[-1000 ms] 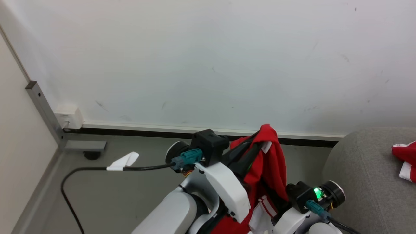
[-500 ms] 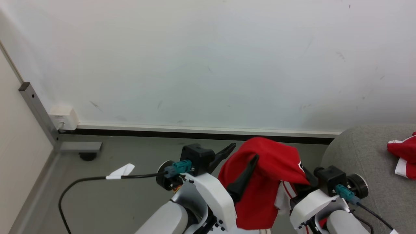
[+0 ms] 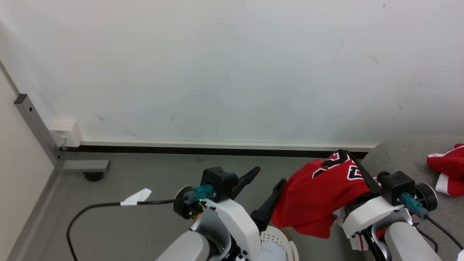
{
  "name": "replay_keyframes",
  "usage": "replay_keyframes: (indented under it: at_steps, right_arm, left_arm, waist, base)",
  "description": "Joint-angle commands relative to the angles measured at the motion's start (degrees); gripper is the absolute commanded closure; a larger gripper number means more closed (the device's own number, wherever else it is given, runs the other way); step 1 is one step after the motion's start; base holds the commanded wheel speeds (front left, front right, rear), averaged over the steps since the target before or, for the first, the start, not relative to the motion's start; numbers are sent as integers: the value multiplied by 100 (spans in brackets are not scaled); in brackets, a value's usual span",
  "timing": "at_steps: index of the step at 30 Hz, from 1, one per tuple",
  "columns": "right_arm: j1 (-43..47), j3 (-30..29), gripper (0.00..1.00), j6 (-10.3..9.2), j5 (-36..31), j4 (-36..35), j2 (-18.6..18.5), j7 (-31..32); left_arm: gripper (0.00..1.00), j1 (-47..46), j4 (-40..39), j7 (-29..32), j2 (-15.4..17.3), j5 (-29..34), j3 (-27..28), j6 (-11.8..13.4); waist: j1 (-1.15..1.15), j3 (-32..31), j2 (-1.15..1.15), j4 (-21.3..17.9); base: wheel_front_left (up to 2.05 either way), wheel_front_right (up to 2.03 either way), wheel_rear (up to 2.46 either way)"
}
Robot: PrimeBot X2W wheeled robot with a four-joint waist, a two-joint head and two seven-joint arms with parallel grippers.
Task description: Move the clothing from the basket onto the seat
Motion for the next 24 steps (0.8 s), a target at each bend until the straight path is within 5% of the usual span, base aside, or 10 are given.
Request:
replay_keyframes:
  at_steps: [1, 13, 24]
  right_arm:
    - [-103, -19, 100, -15, -59, -56, -35, 2]
    - [-105, -20, 100, -15, -49, -175, -85, 2]
    - [-161, -12, 100, -15, -38, -418, -180, 1]
  left_arm:
    - [0, 83, 29, -39, 6, -84, -14, 12]
    - [0, 36, 53, -92, 29, -92, -39, 28]
    - [0, 79, 49, -177, -5, -136, -114, 29]
  waist:
    - [0, 1, 0, -30]
    - [0, 57, 0, -241]
    - [0, 188, 0, -940]
  base:
    - [0, 0, 0]
    - [0, 0, 0]
    - [0, 0, 0]
